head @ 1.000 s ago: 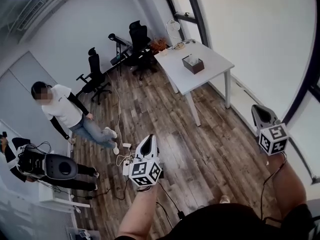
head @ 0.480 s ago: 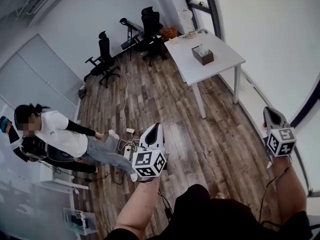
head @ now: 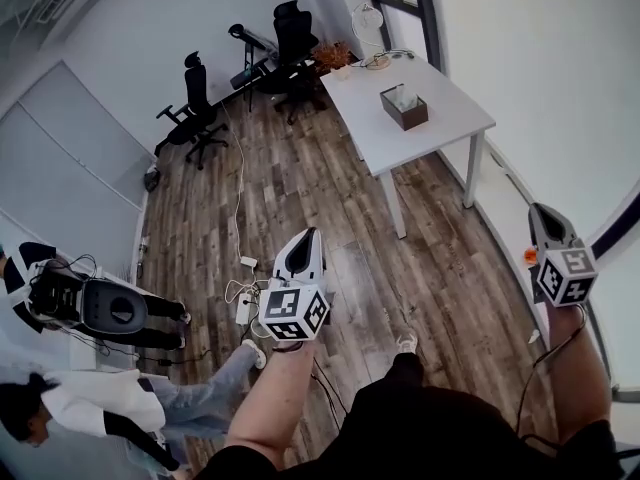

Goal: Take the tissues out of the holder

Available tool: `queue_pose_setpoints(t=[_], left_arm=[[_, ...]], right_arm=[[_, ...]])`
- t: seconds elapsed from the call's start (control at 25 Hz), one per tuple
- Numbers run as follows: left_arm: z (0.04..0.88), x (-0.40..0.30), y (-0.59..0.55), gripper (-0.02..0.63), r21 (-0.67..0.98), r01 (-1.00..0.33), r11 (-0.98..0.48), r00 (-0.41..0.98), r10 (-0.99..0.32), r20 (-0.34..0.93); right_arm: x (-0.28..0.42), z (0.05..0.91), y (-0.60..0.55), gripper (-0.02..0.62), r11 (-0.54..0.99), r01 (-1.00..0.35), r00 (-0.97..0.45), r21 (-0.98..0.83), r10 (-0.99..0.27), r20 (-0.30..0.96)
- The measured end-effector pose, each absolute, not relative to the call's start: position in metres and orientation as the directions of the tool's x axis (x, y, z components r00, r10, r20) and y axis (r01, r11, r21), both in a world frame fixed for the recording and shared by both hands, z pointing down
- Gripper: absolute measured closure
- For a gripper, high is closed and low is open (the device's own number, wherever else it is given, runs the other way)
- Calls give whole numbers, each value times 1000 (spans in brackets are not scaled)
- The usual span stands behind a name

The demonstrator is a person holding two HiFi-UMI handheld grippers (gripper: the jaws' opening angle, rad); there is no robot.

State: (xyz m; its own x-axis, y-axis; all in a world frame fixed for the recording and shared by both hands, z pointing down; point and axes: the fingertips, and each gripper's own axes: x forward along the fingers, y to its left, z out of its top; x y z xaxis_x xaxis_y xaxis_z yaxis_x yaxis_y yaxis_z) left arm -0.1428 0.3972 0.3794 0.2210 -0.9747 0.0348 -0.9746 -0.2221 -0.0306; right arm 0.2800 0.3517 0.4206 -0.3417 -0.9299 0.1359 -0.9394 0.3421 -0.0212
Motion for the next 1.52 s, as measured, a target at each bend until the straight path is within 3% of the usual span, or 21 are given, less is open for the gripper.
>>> queue_pose_setpoints(t=[0.48,0.96,1.52], left_arm=[[373,-178,231,598,5,-957,-290,290,-956,35],[381,-195,123,598,-25,-938,-347,346,-938,27],[395,-200,12,598,-55,-954,-294,291,-955,61]], right_arm=[[240,399,215,589,230,-973,-229,-5,-969,88],[184,421,118,589,284,-958,-277,26,-949,151],[162,442,-27,589,387,-922,-386,-26,-909,157]])
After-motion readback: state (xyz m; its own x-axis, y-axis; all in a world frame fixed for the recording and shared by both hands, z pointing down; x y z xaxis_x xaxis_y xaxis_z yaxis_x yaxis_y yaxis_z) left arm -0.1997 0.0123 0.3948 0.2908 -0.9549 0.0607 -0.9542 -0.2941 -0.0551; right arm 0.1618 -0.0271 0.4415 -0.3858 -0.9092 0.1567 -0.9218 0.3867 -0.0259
